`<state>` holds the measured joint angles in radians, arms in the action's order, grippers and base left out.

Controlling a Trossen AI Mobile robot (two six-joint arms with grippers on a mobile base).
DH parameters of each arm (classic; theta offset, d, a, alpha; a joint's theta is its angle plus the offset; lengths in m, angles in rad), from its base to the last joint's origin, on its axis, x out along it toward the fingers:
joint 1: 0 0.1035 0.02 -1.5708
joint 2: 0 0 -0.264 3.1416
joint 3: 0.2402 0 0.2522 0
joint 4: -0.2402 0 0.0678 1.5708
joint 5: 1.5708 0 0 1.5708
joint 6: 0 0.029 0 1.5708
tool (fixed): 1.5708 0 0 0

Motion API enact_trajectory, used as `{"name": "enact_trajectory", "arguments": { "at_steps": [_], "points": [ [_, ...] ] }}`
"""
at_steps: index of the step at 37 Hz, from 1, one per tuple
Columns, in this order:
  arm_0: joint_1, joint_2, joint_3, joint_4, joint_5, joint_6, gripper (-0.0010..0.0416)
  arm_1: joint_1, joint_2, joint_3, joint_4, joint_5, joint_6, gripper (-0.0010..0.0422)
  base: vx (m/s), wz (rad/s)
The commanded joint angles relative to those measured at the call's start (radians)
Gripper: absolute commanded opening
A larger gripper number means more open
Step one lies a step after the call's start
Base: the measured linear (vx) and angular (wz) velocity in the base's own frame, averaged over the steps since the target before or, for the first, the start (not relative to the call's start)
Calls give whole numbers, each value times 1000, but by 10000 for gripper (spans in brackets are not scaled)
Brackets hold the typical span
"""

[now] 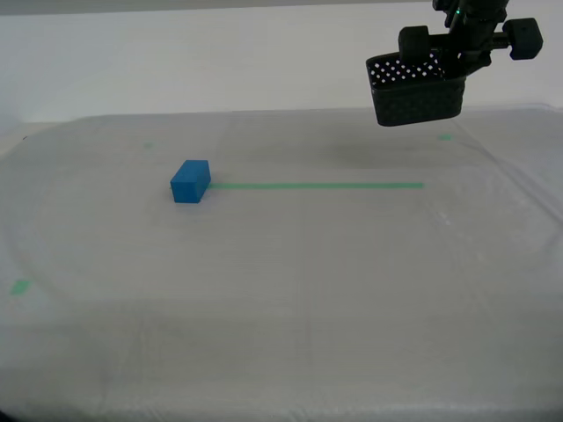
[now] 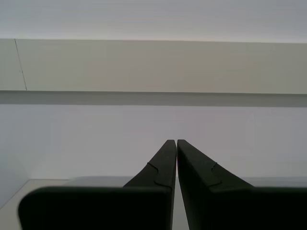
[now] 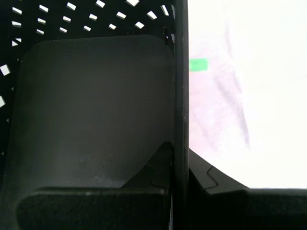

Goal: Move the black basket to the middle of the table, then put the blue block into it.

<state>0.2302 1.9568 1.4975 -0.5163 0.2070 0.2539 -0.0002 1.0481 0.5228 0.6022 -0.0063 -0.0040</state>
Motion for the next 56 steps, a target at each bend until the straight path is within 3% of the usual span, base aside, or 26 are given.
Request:
{"name": "enact_trajectory", "arguments": {
  "at_steps": [1,18,26,30,33,43,56],
  "points": [
    [27,-10,1,-12,0,21,-1,0,0,0,5,-1,2,0,0,0],
    [168,-34,-5,-25,-8,125,-1,0,0,0,5,-1,2,0,0,0],
    [231,-34,-5,-31,-60,186,-1,0,0,0,5,-1,2,0,0,0],
    [254,-34,-5,-59,-125,234,-1,0,0,0,5,-1,2,0,0,0],
    [270,-34,-5,-70,-146,243,-1,0,0,0,5,-1,2,0,0,0],
    [321,-33,-6,-106,-144,292,0,0,0,0,5,-1,2,0,0,0],
    [396,-32,-6,-92,-25,325,0,0,0,1,5,-1,1,0,0,0]
  ]
}}
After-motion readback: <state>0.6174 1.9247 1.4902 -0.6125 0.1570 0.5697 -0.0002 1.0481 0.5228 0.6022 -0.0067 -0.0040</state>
